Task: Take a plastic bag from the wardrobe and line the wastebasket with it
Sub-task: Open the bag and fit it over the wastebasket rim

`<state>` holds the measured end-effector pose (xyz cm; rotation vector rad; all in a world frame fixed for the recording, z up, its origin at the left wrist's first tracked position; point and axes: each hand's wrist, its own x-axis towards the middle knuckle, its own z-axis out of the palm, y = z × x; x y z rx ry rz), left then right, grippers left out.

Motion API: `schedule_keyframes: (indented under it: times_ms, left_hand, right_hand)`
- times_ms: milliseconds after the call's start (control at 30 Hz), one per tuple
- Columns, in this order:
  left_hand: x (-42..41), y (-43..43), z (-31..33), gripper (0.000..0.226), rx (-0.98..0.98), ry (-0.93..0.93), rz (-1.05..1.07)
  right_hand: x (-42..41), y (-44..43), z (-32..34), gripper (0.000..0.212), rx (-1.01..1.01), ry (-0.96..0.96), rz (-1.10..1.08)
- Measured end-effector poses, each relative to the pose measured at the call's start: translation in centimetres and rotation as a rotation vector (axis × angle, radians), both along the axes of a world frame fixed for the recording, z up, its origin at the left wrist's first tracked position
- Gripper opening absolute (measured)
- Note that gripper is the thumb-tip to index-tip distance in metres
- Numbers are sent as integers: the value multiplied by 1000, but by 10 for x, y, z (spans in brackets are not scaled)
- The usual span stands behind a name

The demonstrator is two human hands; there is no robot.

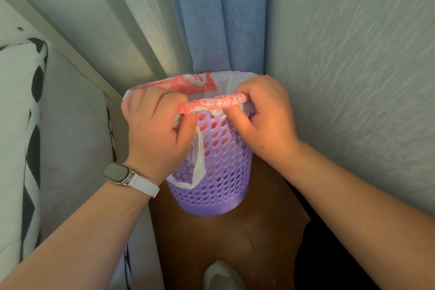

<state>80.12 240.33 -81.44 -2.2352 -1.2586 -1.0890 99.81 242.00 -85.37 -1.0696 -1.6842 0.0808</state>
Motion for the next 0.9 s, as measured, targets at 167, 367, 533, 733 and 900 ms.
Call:
schedule_keyframes:
  times_ms: [167,367,533,733,900]
  left_hand:
    - [-6,3,-30,21,-138,90,78]
    - [-14,2,-51,16,-196,173,101]
    - [-20,-7,-62,24,-342,296,106]
    - [-26,-19,-79,31,-509,417,136]
    - [-33,-24,-95,21,-542,527,91]
  right_hand:
    - [5,6,-20,27,-59,-192,84]
    - [7,11,-38,24,-162,-340,195]
    - [3,8,-55,15,-136,-452,142]
    - [-8,3,-83,12,-108,-566,117]
    - [-15,0,-100,16,-138,-674,207]
